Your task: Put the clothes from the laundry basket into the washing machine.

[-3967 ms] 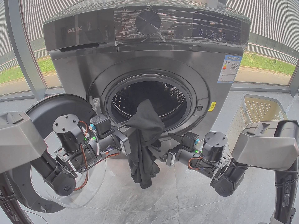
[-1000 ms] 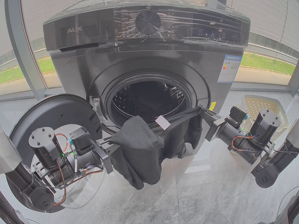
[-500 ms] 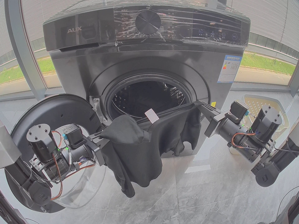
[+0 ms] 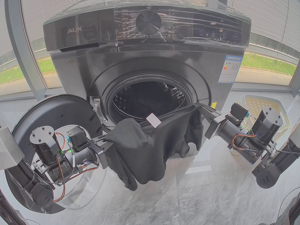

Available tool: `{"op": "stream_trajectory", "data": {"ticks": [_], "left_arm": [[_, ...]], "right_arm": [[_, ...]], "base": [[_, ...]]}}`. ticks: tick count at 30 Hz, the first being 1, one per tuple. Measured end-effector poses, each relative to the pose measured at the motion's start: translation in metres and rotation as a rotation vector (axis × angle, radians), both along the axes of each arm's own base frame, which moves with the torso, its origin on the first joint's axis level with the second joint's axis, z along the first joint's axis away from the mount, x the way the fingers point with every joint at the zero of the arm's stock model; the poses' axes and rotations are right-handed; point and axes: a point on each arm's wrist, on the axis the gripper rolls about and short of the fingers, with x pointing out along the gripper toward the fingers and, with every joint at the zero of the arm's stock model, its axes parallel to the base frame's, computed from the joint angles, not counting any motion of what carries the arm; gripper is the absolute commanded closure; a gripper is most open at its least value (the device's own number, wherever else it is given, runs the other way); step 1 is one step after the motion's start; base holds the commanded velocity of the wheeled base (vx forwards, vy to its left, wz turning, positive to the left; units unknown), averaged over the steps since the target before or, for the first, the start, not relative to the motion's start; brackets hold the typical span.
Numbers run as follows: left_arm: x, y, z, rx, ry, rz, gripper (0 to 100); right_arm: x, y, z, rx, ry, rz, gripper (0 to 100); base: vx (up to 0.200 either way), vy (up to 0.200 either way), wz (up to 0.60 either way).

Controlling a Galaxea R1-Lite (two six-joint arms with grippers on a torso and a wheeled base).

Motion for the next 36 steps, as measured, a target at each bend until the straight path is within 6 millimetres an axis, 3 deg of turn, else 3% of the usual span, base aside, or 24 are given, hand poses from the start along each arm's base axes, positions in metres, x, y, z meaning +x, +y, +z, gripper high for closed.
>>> {"op": "stream_trajectory", "data": {"ticks": [14, 15, 36], "left_arm": [[0.000, -0.002, -0.004, 0.006, 0.015, -0.008, 100], [0.000, -0.002, -0.005, 0.007, 0.017, -0.008, 0], [-0.007, -0.024, -0.036, 0.067, 0.127, -0.095, 0]], "right_arm": [[0.001, 0.000, 0.000, 0.002, 0.000, -0.002, 100], [0.001, 0.000, 0.000, 0.002, 0.000, -0.002, 100], [0.001, 0.001, 0.001, 0.004, -0.006, 0.001, 100]], "base": [[0.000, 0.000, 0.00], [0.000, 0.000, 0.00], [0.000, 0.000, 0.00]]}}
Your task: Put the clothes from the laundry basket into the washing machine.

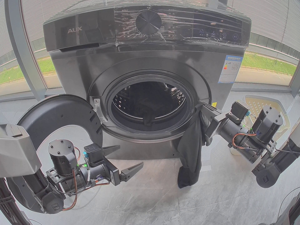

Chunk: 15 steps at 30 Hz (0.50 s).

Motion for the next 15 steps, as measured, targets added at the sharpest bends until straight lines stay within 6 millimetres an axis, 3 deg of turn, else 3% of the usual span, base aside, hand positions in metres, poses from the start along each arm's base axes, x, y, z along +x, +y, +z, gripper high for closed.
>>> {"op": "stream_trajectory", "data": {"ticks": [15], "left_arm": [[0.030, -0.032, -0.032, 0.027, 0.027, -0.050, 0]], "right_arm": [[-0.002, 0.002, 0.000, 0.000, 0.000, 0.011, 100]], "base": [[0.000, 0.000, 0.00]]}}
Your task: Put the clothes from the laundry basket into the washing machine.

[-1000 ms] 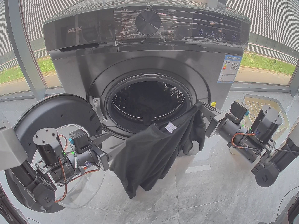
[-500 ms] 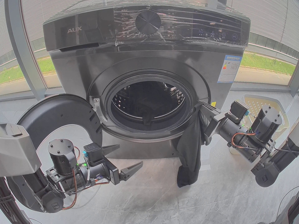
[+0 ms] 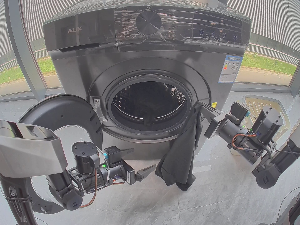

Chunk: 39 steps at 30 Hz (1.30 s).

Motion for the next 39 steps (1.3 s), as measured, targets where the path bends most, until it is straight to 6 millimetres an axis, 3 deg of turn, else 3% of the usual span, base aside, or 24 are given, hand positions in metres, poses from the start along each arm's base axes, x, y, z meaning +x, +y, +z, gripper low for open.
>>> {"op": "stream_trajectory", "data": {"ticks": [25, 39], "left_arm": [[0.077, -0.044, -0.051, -0.032, -0.075, 0.082, 0], [0.062, -0.062, -0.072, 0.024, -0.058, 0.008, 0]], "right_arm": [[-0.023, 0.023, 0.004, 0.006, -0.008, 0.112, 100], [-0.010, 0.014, 0.012, 0.032, -0.034, 0.056, 100]], "base": [[0.000, 0.000, 0.00], [0.000, 0.000, 0.00]]}}
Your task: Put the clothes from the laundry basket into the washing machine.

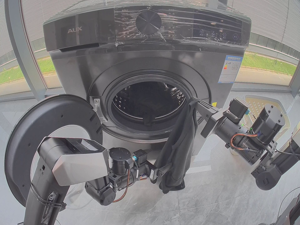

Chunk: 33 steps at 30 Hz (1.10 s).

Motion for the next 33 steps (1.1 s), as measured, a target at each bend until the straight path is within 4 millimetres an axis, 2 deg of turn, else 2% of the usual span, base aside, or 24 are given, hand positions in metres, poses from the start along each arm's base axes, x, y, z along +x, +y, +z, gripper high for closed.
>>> {"op": "stream_trajectory", "data": {"ticks": [33], "left_arm": [[-0.008, -0.013, -0.001, -0.031, 0.013, -0.233, 0]], "right_arm": [[0.004, 0.001, 0.001, 0.010, -0.003, -0.004, 100]], "base": [[0.000, 0.000, 0.00]]}}
